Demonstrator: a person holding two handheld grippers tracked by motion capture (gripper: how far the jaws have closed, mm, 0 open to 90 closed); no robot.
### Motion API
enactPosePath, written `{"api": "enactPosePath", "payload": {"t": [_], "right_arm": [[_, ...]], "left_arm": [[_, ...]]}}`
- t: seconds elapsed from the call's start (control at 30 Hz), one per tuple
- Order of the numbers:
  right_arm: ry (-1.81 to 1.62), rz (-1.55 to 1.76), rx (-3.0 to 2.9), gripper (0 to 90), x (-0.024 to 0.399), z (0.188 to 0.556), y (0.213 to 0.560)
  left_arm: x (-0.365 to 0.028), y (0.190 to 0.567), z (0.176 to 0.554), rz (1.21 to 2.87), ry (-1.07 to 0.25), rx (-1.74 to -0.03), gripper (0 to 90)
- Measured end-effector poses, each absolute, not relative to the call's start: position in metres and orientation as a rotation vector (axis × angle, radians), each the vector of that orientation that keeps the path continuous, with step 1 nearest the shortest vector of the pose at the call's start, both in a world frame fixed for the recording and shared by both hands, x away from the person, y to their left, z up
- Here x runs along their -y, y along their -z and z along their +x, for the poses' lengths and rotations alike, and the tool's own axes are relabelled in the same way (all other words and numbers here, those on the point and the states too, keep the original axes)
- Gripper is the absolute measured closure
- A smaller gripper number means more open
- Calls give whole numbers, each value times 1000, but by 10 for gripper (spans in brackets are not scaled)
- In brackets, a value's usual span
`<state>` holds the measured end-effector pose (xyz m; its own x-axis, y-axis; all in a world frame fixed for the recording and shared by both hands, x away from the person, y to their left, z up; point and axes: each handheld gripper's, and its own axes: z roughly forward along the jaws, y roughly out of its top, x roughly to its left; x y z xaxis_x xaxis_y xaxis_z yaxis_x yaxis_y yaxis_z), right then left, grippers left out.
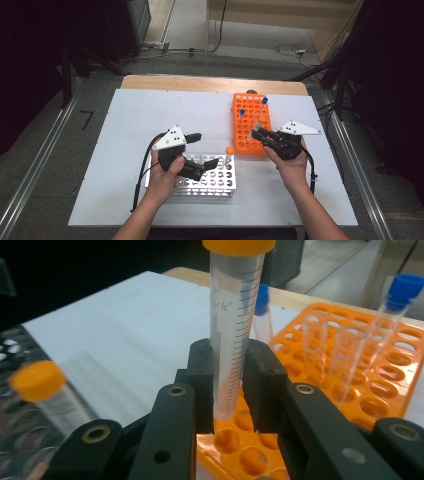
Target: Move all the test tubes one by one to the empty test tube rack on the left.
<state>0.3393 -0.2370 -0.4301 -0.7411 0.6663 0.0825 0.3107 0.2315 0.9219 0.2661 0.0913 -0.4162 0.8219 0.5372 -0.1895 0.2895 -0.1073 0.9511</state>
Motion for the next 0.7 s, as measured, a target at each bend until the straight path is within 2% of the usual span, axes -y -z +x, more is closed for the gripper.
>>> {"api": "enactPosePath", "payload": {"t": [0.1,0.3,0.47,0.7], "right_arm": [[-1535,879,-2200,727,235,333,424],[-1580,783,-2257,728,219,312,408],[-1611,734,-2289,728,211,302,401],[-1629,667,-2321,728,197,288,395]], "left_arm": [[-92,411,263,1686,-232,-624,16],[-90,401,257,1647,-218,-593,116],[-87,391,252,1625,-222,-596,140],[-80,388,252,1631,-238,-624,308]]}}
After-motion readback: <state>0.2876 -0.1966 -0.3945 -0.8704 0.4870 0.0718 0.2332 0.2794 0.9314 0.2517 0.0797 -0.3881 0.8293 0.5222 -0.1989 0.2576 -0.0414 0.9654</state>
